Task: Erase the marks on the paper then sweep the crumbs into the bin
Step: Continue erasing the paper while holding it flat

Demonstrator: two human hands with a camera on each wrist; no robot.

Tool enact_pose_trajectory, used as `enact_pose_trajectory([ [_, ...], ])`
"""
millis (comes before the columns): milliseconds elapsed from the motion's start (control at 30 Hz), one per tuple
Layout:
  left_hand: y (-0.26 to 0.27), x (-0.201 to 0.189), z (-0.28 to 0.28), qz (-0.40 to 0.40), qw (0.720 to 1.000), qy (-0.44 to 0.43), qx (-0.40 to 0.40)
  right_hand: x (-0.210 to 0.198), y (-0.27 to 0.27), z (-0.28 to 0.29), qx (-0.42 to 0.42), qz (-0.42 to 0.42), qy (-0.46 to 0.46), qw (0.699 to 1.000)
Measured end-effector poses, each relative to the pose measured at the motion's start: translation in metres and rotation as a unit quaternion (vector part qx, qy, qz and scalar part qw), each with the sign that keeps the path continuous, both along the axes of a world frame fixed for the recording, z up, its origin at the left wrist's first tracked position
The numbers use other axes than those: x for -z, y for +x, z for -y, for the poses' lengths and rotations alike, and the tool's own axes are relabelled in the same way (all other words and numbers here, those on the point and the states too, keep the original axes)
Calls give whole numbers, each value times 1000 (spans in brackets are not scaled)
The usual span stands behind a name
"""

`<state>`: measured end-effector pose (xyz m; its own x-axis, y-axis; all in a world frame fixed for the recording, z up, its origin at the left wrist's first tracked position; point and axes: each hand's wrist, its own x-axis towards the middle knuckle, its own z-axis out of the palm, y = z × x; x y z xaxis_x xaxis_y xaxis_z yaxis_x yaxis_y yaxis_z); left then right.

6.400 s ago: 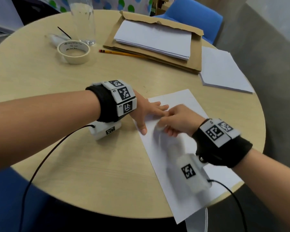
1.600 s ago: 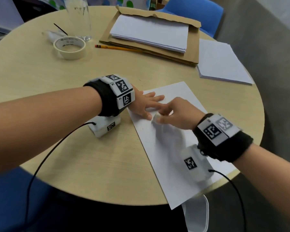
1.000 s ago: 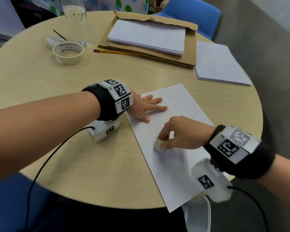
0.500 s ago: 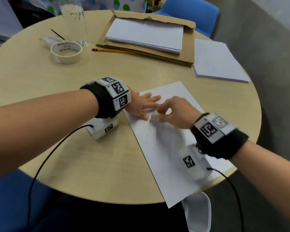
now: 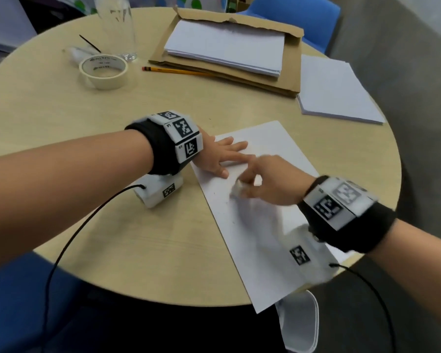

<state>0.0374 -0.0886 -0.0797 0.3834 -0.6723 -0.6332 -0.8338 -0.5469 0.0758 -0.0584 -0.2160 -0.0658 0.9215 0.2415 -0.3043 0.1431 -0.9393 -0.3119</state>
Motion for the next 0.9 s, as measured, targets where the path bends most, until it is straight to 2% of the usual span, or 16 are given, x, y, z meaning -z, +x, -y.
enact_pose_trajectory([
  [67, 0, -3, 1, 0, 1000, 7, 2, 0, -16, 1, -55, -59, -5, 997],
  [133, 0, -3, 1, 1, 1000, 11, 4, -4, -13, 1, -54, -79, 0, 995],
  [233, -1, -1, 1, 6, 1000, 9, 1, -4, 21, 3, 48, 5, -1, 999],
  [300, -2, -1, 1, 6, 1000, 8, 2, -1, 25, 3, 79, 39, 0, 996],
  [367, -2, -2, 1, 6, 1000, 8, 2, 3, 8, 5, 37, 36, -14, 999],
  [467, -2, -5, 1, 5, 1000, 11, 5, 0, -19, 8, -35, -45, -19, 998],
  [533, -3, -6, 2, 8, 1000, 21, 7, -4, -10, 10, -21, -65, -15, 998],
  [633, -3, -5, 2, 16, 1000, 26, 5, -2, 17, 12, 64, 11, -8, 998],
  [700, -3, -5, 2, 13, 1000, 23, 4, 2, 12, 9, 68, 46, -2, 997],
  [833, 0, -5, 2, 11, 1000, 28, 7, 2, -27, 6, -4, -18, 8, 1000],
  [900, 0, -5, 3, 9, 999, 35, 7, -3, -23, 8, -11, -53, 1, 999],
])
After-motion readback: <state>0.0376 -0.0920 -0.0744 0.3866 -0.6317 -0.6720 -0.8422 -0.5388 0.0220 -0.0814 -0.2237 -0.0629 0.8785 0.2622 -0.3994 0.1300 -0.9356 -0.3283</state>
